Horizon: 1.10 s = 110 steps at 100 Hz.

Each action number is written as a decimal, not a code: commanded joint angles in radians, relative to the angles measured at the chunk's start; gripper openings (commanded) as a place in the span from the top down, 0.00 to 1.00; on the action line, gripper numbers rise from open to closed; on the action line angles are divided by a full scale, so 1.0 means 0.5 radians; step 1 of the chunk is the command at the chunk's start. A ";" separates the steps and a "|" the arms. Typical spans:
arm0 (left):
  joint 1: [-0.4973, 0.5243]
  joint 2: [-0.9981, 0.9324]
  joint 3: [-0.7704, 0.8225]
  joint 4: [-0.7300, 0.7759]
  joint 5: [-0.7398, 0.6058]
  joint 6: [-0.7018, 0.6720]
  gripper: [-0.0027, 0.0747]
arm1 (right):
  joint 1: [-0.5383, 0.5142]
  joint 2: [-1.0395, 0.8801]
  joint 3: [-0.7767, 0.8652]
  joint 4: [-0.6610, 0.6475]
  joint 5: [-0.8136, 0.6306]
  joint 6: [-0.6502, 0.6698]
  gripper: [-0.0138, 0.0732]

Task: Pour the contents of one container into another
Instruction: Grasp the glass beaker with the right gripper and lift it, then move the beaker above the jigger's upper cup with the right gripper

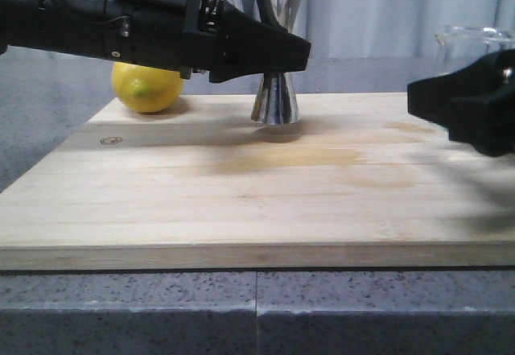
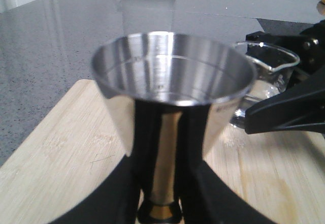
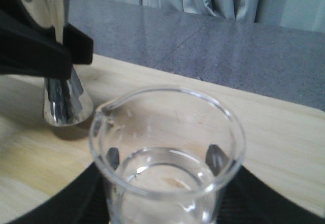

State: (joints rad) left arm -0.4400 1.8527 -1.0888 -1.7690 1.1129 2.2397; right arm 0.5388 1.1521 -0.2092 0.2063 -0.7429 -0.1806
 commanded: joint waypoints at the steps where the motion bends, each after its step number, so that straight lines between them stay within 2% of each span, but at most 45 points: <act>1: -0.016 -0.088 -0.056 -0.154 0.138 -0.017 0.79 | -0.007 -0.074 -0.112 -0.009 -0.055 -0.018 0.52; 23: -0.016 -0.088 -0.056 -0.154 0.138 -0.017 0.79 | -0.122 -0.163 -0.308 -0.018 0.354 -0.090 0.52; 37: -0.016 -0.088 -0.056 -0.154 0.138 -0.017 0.79 | -0.204 -0.214 -0.427 -0.118 0.611 -0.090 0.52; 59: -0.016 -0.088 -0.056 -0.154 0.138 -0.017 0.79 | -0.210 -0.229 -0.748 -0.225 1.090 -0.090 0.52; 110: -0.016 -0.088 -0.065 -0.165 0.138 -0.017 0.79 | -0.210 -0.195 -1.289 -0.469 1.590 -0.090 0.52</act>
State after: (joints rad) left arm -0.4400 1.8527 -1.0888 -1.7690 1.1129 2.2397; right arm 0.4392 1.0623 -0.7860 0.0000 0.0987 -0.2154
